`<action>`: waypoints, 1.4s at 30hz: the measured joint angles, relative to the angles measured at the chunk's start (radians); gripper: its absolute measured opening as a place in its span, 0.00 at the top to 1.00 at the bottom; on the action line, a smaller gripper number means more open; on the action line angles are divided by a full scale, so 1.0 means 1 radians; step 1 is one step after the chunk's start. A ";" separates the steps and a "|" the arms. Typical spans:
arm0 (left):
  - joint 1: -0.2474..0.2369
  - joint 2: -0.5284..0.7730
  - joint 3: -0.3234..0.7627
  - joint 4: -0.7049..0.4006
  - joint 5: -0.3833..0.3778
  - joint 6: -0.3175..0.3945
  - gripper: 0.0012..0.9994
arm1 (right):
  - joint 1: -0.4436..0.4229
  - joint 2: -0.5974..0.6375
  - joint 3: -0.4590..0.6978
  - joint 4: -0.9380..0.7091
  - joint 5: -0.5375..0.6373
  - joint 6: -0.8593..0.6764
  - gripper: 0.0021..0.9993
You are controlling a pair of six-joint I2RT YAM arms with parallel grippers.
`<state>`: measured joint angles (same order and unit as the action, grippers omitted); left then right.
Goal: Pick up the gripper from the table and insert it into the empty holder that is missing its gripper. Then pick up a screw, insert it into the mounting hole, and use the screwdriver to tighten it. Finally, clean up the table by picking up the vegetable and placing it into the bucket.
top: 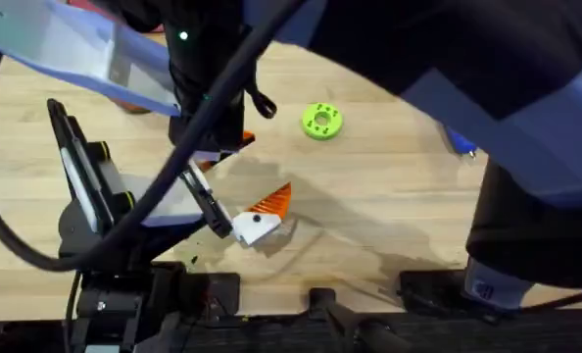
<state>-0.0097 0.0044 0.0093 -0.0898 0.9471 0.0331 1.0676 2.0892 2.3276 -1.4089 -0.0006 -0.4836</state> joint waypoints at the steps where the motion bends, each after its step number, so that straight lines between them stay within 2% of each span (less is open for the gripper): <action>1: 0.000 0.000 0.000 0.000 0.000 0.000 0.01 | 0.001 0.001 0.000 0.001 0.000 0.000 1.00; 42: 0.000 0.001 0.000 0.000 0.000 -0.004 0.01 | 0.006 0.018 0.001 0.015 0.000 0.005 0.99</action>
<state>-0.0097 0.0055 0.0093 -0.0898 0.9470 0.0292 1.0733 2.1071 2.3287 -1.3941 -0.0002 -0.4783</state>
